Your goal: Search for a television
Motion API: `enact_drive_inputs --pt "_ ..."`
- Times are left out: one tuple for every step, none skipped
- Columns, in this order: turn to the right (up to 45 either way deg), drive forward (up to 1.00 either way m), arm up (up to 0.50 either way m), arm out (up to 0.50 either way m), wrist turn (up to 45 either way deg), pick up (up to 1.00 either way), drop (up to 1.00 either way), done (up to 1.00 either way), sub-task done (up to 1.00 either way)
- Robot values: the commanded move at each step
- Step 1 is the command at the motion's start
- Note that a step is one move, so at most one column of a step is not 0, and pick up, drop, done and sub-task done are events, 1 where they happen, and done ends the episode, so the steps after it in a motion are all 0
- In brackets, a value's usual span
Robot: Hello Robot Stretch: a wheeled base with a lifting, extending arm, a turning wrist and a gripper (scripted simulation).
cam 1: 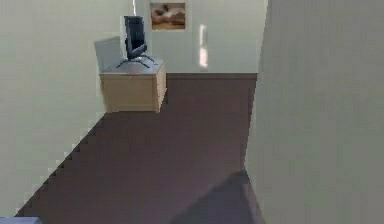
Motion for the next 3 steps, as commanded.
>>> enact_drive_inputs --pt "0.0 0.8 0.0 0.0 0.0 0.0 0.0 0.0 0.0" --pt "-15.0 0.0 0.0 0.0 0.0 0.0 0.0 0.0 0.0" --pt "0.0 1.0 0.0 0.0 0.0 0.0 0.0 0.0 0.0"
